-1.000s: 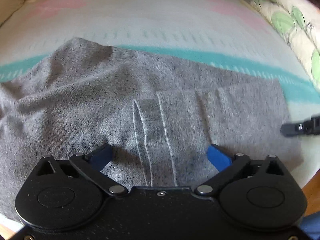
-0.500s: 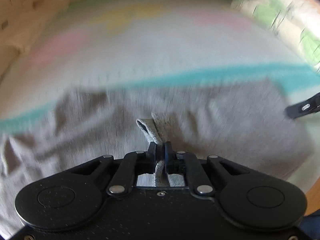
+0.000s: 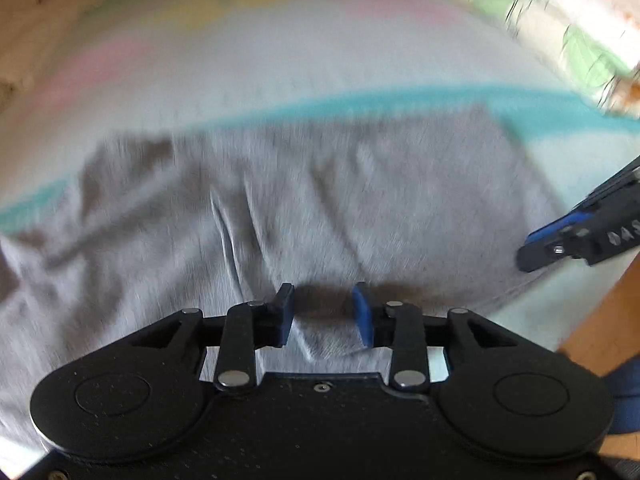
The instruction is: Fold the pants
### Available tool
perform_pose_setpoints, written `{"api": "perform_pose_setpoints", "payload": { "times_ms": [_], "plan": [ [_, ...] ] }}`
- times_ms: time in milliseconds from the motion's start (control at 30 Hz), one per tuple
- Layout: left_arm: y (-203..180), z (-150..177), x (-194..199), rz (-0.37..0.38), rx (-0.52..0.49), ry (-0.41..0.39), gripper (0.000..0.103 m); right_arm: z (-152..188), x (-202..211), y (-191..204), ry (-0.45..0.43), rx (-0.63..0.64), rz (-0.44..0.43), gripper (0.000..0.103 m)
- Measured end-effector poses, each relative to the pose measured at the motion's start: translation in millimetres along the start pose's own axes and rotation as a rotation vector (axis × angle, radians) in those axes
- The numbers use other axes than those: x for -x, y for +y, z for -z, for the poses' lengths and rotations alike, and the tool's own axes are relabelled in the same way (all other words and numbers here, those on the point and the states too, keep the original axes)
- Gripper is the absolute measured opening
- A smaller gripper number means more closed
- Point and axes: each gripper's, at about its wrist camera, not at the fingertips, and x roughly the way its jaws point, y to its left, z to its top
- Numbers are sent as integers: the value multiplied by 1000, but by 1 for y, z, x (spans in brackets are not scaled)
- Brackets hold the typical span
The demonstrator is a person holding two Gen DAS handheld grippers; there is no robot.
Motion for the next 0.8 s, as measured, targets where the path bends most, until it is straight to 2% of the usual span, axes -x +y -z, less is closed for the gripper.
{"api": "perform_pose_setpoints", "payload": {
  "times_ms": [100, 233, 300, 400, 500, 567, 633, 733, 800],
  "plan": [
    [5, 0, 3, 6, 0, -14, 47, -9, 9, -1, -61, -36, -10, 20],
    [34, -4, 12, 8, 106, -48, 47, -27, 25, 9, -203, -57, -75, 22],
    [50, -8, 20, -35, 136, -81, 47, -37, 29, 15, -262, -81, -124, 29],
    [82, -10, 27, -132, 198, -128, 48, -53, 27, 33, -306, -75, -173, 29],
    [121, -8, 38, -202, 286, -155, 50, -74, 15, 60, -309, -59, -210, 29],
    [146, -3, 45, -242, 348, -172, 57, -83, 6, 74, -299, -72, -242, 29],
    [171, 5, 51, -291, 411, -187, 58, -92, -6, 87, -271, -93, -263, 29],
    [204, 21, 57, -355, 490, -187, 58, -106, -26, 109, -199, -117, -242, 29],
    [226, 33, 62, -372, 550, -190, 59, -111, -41, 123, -167, -99, -216, 29]
  ]
}}
